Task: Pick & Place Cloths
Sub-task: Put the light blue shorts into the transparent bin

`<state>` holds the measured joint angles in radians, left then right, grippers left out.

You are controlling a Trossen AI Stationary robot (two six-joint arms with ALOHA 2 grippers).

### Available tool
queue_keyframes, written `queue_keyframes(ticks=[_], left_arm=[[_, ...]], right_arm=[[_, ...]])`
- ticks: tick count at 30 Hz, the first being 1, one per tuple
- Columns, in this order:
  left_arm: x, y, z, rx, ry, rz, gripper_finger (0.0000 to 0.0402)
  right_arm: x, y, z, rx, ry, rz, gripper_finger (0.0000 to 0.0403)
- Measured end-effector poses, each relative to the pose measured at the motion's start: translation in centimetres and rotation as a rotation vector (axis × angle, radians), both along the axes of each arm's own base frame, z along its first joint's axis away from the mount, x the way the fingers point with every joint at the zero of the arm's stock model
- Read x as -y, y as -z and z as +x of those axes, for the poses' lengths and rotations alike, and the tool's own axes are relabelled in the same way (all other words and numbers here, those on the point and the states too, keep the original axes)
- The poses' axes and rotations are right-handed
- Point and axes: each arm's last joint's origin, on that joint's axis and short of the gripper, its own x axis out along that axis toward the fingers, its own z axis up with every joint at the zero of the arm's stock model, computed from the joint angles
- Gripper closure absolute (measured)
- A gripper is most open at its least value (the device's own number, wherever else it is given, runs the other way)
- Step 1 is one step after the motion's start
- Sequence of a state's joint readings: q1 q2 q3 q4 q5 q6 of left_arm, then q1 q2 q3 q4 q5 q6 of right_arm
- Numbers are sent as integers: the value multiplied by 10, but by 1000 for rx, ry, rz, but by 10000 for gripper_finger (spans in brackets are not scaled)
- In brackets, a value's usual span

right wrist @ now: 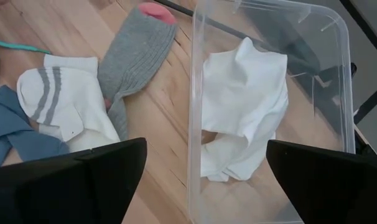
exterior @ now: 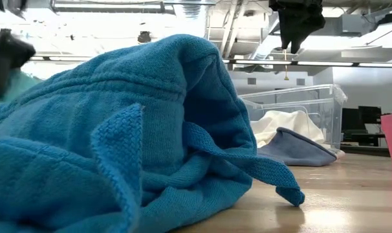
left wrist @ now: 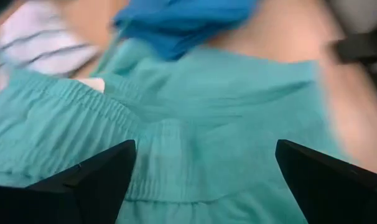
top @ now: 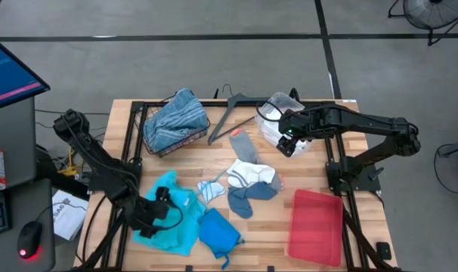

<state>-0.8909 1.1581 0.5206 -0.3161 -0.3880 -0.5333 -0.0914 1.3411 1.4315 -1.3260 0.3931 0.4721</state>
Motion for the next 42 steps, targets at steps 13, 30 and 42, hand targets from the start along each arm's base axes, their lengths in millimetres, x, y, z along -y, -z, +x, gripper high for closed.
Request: queue_keyframes(ticks=[13, 30, 42], left_arm=[[-22, 41, -13, 37, -229, -27, 46], [-42, 82, -32, -8, -69, 54, 52], [-38, 87, -27, -12, -21, 60, 139]], right_arm=[[0, -1, 3, 29, 1, -3, 76], [0, -1, 2, 28, -1, 0, 76], [0, -1, 2, 28, -1, 0, 76]])
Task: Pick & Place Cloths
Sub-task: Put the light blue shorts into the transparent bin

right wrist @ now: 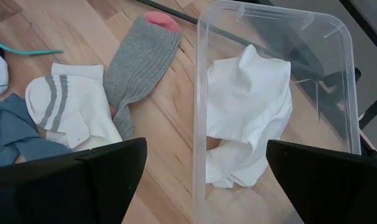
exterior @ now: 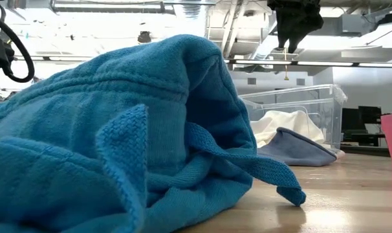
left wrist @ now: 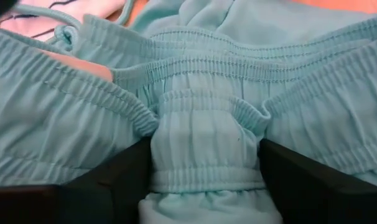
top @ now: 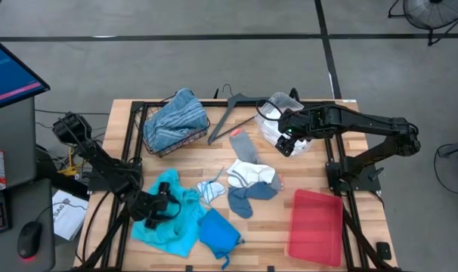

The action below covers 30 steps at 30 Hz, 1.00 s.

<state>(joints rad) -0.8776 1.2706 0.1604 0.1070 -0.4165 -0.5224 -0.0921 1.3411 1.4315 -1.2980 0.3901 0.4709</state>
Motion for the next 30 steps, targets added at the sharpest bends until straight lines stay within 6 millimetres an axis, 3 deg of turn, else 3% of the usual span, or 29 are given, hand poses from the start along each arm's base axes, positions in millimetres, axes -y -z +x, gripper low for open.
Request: queue_keyframes(ticks=[9, 15, 22, 30], left_arm=[[-7, 1, 5, -6, -104, -74, 268], [-14, -1, 18, -26, -264, -251, 376], [-18, -12, 34, -105, -357, -292, 382], [-24, -50, 59, -17, -440, -299, 382]], right_arm=[[0, 0, 0, 0, 0, 0, 76], [0, 0, 0, 2, 3, 1, 76], [0, 0, 0, 10, 17, 5, 80], [-8, -19, 1, 92, -10, 1, 93]])
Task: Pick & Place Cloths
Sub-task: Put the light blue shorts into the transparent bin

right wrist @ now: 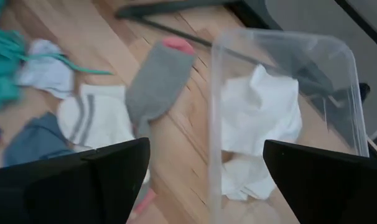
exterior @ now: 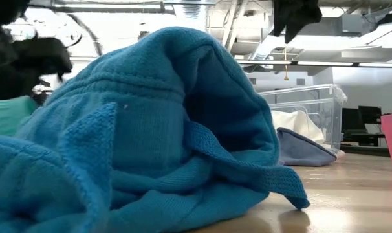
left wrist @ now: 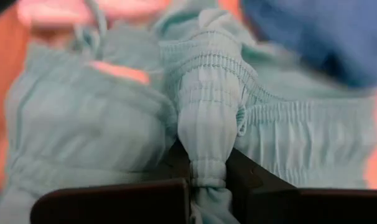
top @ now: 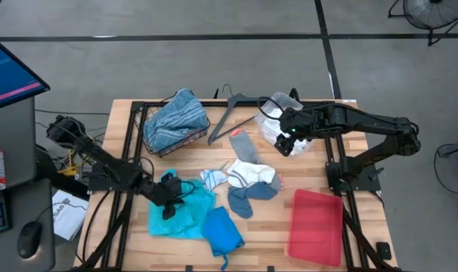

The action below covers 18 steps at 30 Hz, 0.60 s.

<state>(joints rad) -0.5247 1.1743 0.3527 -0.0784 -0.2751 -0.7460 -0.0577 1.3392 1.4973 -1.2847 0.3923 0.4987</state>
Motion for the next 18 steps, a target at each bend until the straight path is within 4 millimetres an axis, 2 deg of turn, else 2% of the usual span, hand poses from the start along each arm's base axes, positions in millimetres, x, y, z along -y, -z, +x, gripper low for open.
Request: queue_keyframes(ticks=[9, 18], left_arm=[[-17, -48, 21, 185, -96, -36, 382], [-48, -108, 48, 379, -113, 119, 383]], right_arm=[[-15, -31, -1, 120, -71, -7, 93], [-33, -64, -8, 250, -148, 2, 92]])
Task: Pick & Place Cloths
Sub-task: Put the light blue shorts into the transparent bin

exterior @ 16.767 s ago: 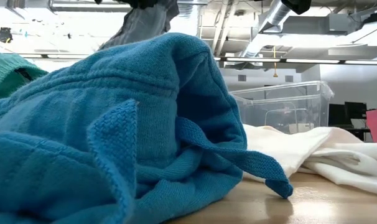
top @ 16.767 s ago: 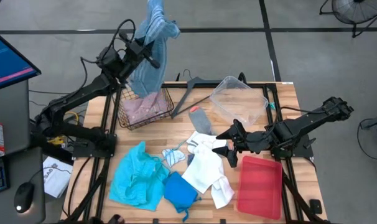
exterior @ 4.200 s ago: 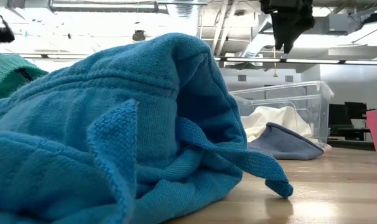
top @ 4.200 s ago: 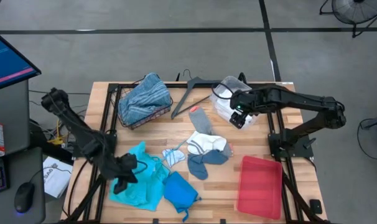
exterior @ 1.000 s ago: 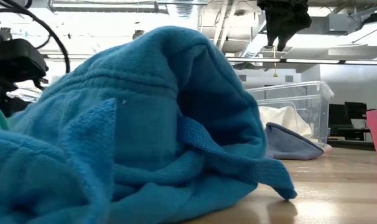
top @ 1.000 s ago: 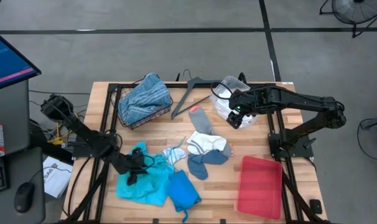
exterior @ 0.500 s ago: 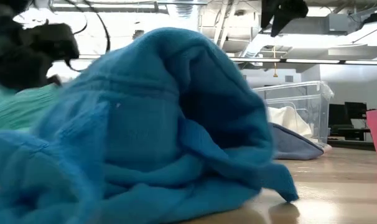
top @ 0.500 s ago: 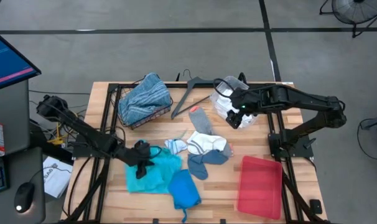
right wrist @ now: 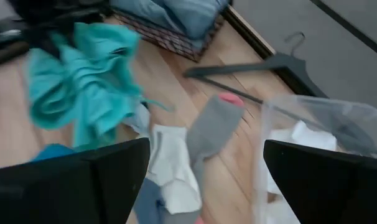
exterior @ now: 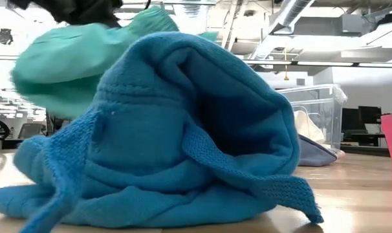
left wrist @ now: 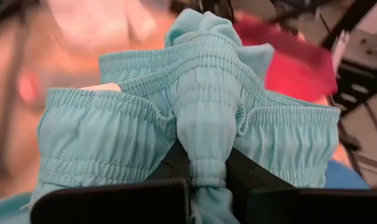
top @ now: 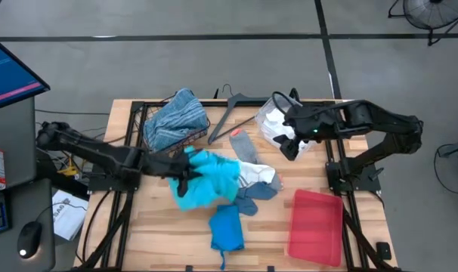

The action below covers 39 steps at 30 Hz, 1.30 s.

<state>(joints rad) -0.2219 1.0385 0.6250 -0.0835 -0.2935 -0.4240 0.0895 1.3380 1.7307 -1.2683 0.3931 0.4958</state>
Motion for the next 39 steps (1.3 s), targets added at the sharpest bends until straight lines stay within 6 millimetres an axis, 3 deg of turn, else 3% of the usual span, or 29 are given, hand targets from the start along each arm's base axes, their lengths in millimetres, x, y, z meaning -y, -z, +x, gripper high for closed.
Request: queue_keyframes(ticks=[7, 11, 19, 25, 29, 39], left_arm=[[-44, -42, 23, 75, -91, 202, 383], [-71, -60, 36, 102, -88, 278, 383], [-109, -73, 77, 72, 0, 366, 383], [-114, -81, 100, 75, 33, 410, 383], [-114, -91, 100, 110, 28, 420, 383], [-109, -107, 89, 153, 10, 432, 383]], right_arm=[[-11, -21, -2, 126, -49, 14, 92], [-13, -23, -4, 123, -43, -36, 92], [-12, -29, 8, 117, -211, -280, 92], [-12, -29, 35, 127, -324, -447, 92], [-8, -19, 53, 68, -352, -503, 82], [8, 14, 98, -66, -309, -536, 7]])
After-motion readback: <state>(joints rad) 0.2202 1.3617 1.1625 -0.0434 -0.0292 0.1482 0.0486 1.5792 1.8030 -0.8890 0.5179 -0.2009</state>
